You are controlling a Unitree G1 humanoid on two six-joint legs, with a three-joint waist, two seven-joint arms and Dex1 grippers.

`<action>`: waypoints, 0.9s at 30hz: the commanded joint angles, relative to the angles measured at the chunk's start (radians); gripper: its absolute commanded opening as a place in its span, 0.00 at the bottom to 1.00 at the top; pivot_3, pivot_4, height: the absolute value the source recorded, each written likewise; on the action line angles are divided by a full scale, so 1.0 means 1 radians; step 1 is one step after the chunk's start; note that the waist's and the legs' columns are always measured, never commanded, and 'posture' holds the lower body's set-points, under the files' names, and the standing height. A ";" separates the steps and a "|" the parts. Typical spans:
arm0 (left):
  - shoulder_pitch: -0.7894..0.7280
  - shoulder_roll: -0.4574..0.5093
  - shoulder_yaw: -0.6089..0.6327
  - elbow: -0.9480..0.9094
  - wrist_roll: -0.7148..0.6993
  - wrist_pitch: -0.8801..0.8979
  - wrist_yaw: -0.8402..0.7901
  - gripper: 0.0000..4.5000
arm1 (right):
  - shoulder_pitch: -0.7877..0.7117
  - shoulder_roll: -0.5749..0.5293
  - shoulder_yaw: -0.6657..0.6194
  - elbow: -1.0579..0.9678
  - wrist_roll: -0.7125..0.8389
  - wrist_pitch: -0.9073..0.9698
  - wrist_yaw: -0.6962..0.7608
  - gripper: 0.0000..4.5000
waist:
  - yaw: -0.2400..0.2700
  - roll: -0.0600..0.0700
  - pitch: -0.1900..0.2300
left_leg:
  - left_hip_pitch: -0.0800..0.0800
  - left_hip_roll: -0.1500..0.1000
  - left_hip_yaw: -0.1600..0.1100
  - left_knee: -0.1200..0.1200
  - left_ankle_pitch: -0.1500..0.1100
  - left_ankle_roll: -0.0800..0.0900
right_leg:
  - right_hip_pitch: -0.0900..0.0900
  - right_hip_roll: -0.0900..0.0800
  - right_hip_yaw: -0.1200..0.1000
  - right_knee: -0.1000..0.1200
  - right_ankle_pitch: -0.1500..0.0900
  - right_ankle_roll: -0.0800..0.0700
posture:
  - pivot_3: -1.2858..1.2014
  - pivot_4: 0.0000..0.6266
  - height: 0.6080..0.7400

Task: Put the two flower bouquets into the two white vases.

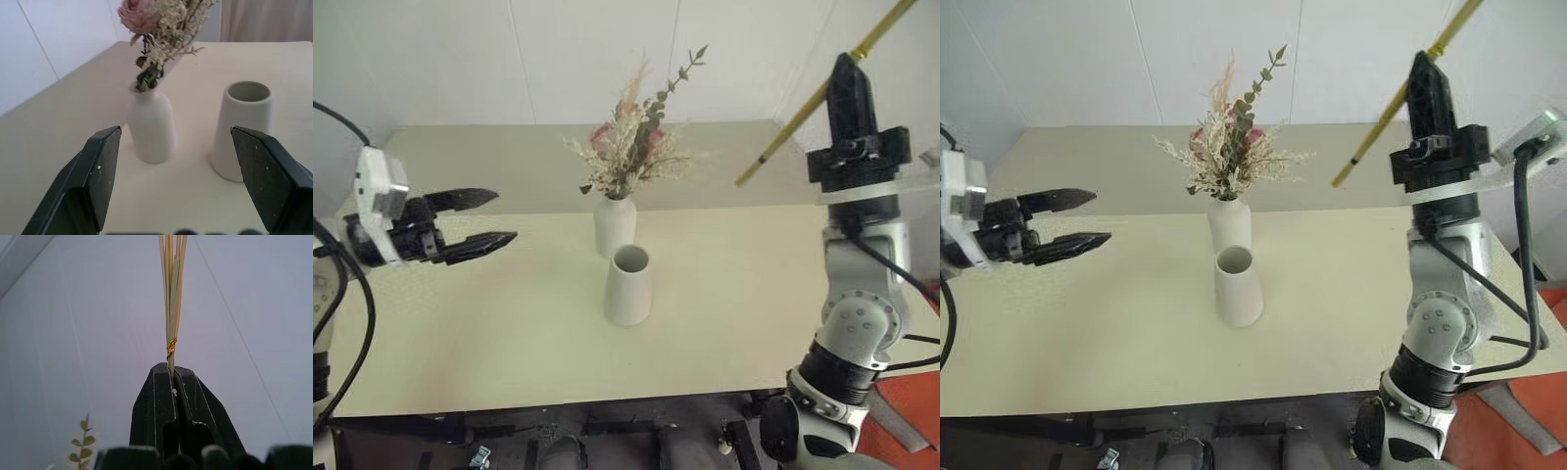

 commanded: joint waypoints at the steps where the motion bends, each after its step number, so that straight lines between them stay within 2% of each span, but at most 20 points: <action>1: 0.064 0.068 0.091 -0.034 -0.017 0.011 -0.076 0.86 | -0.004 0.013 0.095 -0.063 0.064 0.018 0.018 0.01 | 0.005 0.000 0.000 | 0.000 0.000 0.000 0.000 0.000 0.000 | 0.000 0.000 0.000 0.000 0.000 -0.001 | 0.52 0.24 1.00; 6: 0.177 0.132 0.188 -0.042 -0.005 0.005 -0.150 0.86 | 0.077 0.032 0.222 -0.067 0.055 0.012 0.078 0.01 | 0.017 0.000 0.000 | 0.000 0.002 0.000 0.000 0.000 0.000 | 0.000 0.001 -0.001 0.000 -0.001 -0.002 | 0.52 0.24 1.00; 12: 0.249 0.152 0.269 -0.080 -0.010 0.022 -0.179 0.86 | 0.173 0.048 0.301 -0.055 0.010 -0.050 0.166 0.01 | 0.028 0.000 0.000 | 0.001 0.002 0.000 0.000 0.000 0.000 | 0.000 0.002 -0.001 0.000 -0.002 -0.003 | 0.52 0.24 1.00; 21: 0.274 0.142 0.301 -0.136 -0.021 0.049 -0.162 0.86 | 0.204 0.115 0.361 0.103 -0.214 -0.279 0.254 0.01 | 0.029 0.000 0.000 | 0.002 0.003 0.001 0.000 0.000 0.000 | 0.001 0.003 -0.001 0.000 -0.002 -0.003 | 0.52 0.24 1.00; 27: 0.271 0.143 0.309 -0.135 -0.018 0.048 -0.162 0.86 | 0.235 0.124 0.392 0.142 -0.274 -0.341 0.298 0.01 | 0.029 0.000 0.000 | 0.002 0.003 0.001 0.000 0.000 0.000 | 0.001 0.003 -0.001 0.000 -0.002 -0.003 | 0.52 0.24 1.00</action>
